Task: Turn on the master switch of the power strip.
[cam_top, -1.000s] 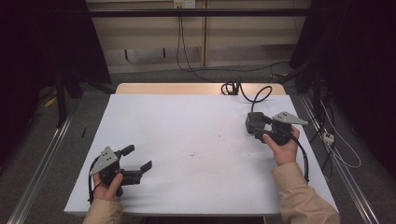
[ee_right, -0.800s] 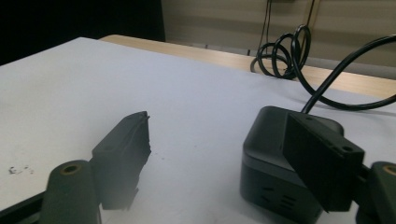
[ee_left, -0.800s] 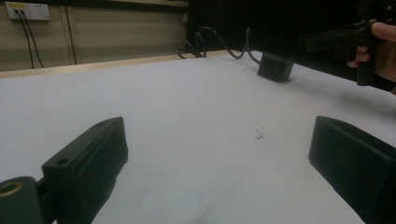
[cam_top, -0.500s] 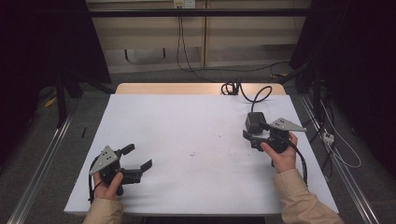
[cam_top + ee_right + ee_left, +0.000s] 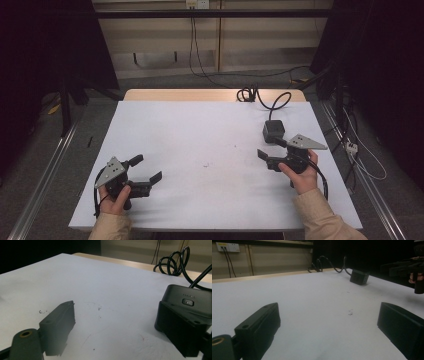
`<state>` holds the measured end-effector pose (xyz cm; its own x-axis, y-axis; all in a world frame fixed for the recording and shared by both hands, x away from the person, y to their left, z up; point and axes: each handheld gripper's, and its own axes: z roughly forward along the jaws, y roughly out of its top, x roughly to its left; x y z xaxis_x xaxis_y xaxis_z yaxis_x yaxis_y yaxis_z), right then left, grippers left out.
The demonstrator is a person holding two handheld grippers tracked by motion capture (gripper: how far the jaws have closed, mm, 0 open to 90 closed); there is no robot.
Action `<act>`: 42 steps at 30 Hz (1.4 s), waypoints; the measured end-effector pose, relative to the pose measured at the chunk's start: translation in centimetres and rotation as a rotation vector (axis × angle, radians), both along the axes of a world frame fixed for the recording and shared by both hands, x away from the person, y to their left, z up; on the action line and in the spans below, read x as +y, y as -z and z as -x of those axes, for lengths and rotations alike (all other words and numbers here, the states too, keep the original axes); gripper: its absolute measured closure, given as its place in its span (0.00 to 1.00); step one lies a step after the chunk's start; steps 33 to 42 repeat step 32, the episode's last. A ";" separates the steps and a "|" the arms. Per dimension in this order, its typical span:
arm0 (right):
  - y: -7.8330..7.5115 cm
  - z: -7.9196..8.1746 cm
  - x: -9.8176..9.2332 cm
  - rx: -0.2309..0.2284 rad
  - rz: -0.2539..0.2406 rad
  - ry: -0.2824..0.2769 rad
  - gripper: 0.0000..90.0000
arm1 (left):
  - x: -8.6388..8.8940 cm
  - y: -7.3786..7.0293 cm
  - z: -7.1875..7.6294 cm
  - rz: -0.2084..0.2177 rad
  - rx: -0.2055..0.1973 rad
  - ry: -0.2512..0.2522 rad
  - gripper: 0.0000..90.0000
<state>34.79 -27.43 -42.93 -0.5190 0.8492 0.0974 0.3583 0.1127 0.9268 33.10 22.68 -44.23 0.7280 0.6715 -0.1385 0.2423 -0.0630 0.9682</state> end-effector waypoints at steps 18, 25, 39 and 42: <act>1.0 3.0 -0.1 -0.006 0.027 -0.034 0.17 | 0.0 -0.1 0.0 -0.003 -0.001 -0.001 0.05; 1.5 4.3 -0.2 0.008 0.034 -0.048 0.17 | 0.0 -0.1 0.0 -0.005 -0.003 -0.002 0.05; 2.0 5.3 -0.8 0.024 0.028 -0.046 0.17 | 0.0 -0.1 0.0 -0.004 -0.003 -0.005 0.05; 2.0 5.3 -0.8 0.024 0.028 -0.046 0.17 | 0.0 -0.1 0.0 -0.004 -0.003 -0.005 0.05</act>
